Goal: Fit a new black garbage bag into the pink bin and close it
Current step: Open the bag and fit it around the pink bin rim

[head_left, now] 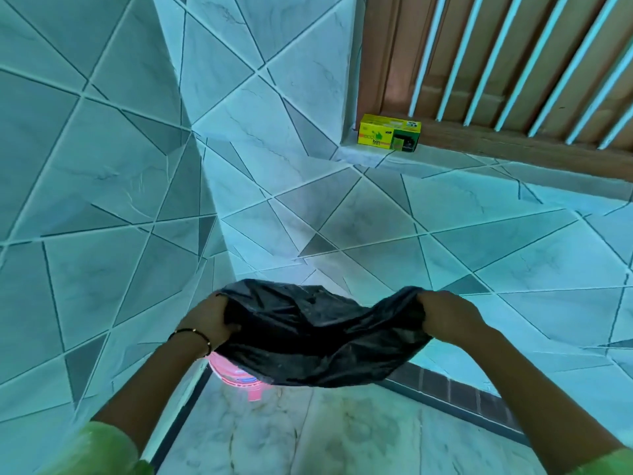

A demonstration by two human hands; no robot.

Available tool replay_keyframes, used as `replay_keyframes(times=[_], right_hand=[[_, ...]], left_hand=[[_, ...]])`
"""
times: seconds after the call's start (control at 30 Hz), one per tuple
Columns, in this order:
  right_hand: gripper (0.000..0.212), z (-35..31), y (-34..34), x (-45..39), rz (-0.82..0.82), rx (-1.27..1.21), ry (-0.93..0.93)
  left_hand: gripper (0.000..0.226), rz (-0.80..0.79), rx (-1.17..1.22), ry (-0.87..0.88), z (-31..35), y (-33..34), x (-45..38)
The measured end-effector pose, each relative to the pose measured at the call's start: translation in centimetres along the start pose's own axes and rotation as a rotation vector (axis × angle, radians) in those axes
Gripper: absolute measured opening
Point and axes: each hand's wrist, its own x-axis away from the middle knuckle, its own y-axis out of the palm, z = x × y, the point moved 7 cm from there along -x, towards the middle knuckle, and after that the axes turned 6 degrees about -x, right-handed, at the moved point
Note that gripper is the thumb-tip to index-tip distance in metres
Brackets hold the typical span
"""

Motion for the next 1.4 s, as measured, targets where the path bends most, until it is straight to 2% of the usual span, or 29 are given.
replay_keyframes(times=[0.07,0.17,0.37,0.53,0.77,0.9,1.13,1.4], right_hand=[[0.023,-0.2,0.2,-1.2,0.026,-0.179,-0.02],[0.013,-1.5,0.6,-2.4,0.03,-0.274,-0.05],[0.012,-4.6,3.4,-3.7,0.023,-0.297,-0.101],[0.015,-7.4,5.3,-6.4,-0.033,-0.296,-0.042],[0.015,-13.4,5.1,-11.9,-0.077,-0.206,0.045],[0.019,-15.7,4.0,-14.3,-0.021,-0.139,0.056],[0.021,-18.0,1.3,-16.7,0.103,-0.152,0.084],[0.015,-19.2,-0.1,-16.5,0.111,-0.146,0.095]], left_hand=[[0.058,0.085,0.117,-0.017,0.4,-1.1,1.1],[0.069,0.143,0.139,-0.079,-0.6,-0.9,1.9],[0.08,0.062,0.091,-0.166,-3.6,1.6,3.7],[0.08,-0.059,-0.033,-0.228,-7.8,3.0,1.7],[0.068,-0.125,-0.168,-0.172,-13.7,1.1,-4.4],[0.071,-0.125,-0.248,-0.141,-16.1,-1.3,-7.7],[0.064,-0.052,-0.299,-0.047,-17.1,-6.0,-12.3],[0.059,-0.017,-0.294,0.0,-18.1,-7.8,-14.0]])
